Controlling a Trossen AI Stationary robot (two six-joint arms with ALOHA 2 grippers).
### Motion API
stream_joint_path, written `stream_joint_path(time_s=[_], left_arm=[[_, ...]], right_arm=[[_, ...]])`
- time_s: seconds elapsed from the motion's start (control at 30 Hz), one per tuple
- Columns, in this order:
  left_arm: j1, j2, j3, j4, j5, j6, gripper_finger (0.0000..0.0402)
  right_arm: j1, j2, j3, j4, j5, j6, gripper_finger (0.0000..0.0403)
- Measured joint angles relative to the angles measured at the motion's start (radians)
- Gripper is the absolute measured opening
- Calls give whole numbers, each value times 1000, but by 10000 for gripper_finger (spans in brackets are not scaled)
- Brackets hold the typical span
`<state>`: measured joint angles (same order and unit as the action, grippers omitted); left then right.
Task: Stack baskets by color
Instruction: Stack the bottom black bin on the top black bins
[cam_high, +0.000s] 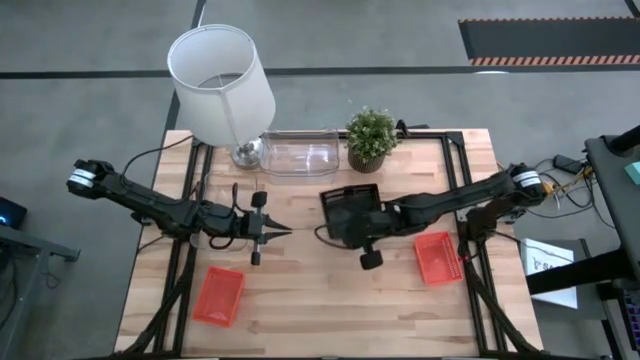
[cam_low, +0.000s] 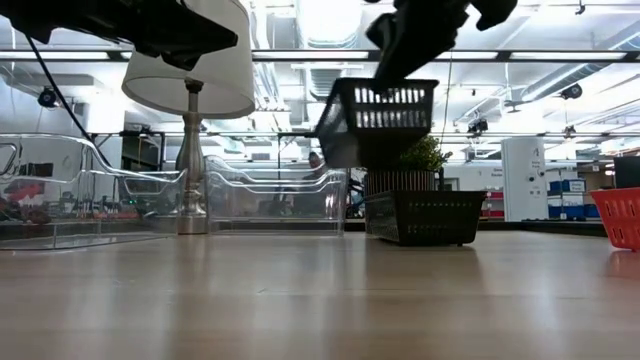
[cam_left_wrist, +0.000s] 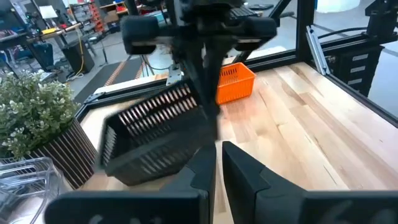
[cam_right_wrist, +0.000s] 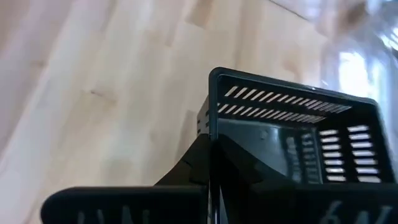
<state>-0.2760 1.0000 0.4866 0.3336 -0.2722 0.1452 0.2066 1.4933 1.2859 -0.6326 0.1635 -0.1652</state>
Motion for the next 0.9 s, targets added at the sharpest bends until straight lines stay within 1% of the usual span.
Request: stream_joint_path(time_s=[0.13,0.3,0.47,0.6,0.7,0.9], left_arm=[[0,0,0,-1,-2,0,10],[0,0,-1,0,-6,0,10],[0,0,-1,1,-11,0,10],[0,0,-1,4,-38,-5,10],[1,0,-1,4,-56,-6,10],[1,0,2,6,-78,-6,10]], right_arm=[[-4,-39,-44,-31,60,71,9],[-14,-74,-141,-23,122,104,9],[-41,-98,-254,78,127,96,9],[-59,-100,-311,129,126,86,11],[-67,-99,-330,154,127,85,22],[-75,-99,-344,175,127,76,59]])
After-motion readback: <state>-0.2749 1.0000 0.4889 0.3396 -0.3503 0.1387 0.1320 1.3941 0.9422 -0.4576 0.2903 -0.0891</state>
